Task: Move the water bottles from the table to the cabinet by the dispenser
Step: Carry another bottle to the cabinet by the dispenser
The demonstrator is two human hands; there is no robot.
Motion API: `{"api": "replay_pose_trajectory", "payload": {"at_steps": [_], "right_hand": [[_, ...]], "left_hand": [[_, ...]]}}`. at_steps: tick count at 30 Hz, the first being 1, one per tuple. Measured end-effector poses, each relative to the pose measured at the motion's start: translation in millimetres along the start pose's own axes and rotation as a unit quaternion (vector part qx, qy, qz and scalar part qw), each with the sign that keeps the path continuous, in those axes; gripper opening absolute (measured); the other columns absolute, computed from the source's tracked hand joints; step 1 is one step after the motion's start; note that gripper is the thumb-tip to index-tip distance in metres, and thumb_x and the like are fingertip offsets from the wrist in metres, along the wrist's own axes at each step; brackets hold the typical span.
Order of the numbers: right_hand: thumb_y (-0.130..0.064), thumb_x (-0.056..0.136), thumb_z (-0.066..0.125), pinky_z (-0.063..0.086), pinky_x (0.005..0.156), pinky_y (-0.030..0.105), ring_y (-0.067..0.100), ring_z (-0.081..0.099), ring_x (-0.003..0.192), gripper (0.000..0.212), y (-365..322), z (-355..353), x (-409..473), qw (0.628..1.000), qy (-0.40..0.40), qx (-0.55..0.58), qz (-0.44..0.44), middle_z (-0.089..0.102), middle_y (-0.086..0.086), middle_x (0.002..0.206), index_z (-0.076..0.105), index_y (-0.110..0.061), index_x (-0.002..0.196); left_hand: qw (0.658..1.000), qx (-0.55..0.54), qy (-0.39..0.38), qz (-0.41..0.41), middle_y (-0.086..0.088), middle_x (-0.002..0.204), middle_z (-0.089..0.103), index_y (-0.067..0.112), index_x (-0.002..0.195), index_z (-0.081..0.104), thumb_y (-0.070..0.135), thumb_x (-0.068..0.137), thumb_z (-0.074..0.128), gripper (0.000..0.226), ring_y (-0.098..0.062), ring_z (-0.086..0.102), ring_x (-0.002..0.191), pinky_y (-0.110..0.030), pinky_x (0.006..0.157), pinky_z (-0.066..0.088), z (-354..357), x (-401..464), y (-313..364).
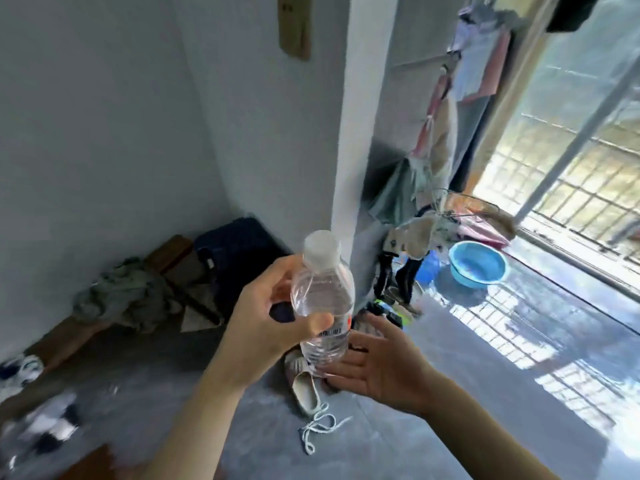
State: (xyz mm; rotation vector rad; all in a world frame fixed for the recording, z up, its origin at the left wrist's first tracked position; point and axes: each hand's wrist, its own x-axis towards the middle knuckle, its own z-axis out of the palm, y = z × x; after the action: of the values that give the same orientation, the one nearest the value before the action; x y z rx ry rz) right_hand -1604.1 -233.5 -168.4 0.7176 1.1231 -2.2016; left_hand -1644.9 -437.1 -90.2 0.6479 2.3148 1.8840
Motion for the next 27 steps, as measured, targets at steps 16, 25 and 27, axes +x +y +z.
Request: {"api": "replay_pose_trajectory", "payload": {"at_steps": [16,25,27], "right_hand": [[-0.038,0.099,0.045,0.054,0.091,0.049,0.044,0.055,0.122,0.057,96.7,-260.4,-256.8,0.903,0.158,0.347,-0.197,0.056,0.033,0.135,0.051,0.004,0.137],[-0.039,0.096,0.044,0.048,0.105,0.044,0.04,0.049,0.131,0.054,180.3,-287.9,-359.5,0.733,0.282,0.507,-0.354,0.055,0.026,0.139,0.067,0.003,0.122],[-0.036,0.095,0.042,0.049,0.102,0.044,0.039,0.053,0.12,0.053,197.2,-283.3,-372.9,0.682,0.316,0.542,-0.377,0.06,0.027,0.13,0.075,0.006,0.098]], "left_hand": [[0.917,-0.003,-0.388,0.098,0.008,0.115,0.074,0.038,0.123,0.064,0.042,0.061,0.09,0.067,-0.016,0.071,0.106,-0.043,0.095,0.055,362.1,-23.2,84.2],[0.766,-0.054,-0.608,0.2,0.013,0.112,0.074,0.046,0.12,0.064,0.045,0.061,0.085,0.063,-0.011,0.071,0.103,-0.04,0.095,0.056,506.6,-76.7,149.4],[0.724,-0.068,-0.655,0.205,0.009,0.114,0.074,0.036,0.125,0.064,0.042,0.061,0.087,0.068,-0.013,0.071,0.104,-0.044,0.096,0.055,528.1,-91.9,156.5]]}}
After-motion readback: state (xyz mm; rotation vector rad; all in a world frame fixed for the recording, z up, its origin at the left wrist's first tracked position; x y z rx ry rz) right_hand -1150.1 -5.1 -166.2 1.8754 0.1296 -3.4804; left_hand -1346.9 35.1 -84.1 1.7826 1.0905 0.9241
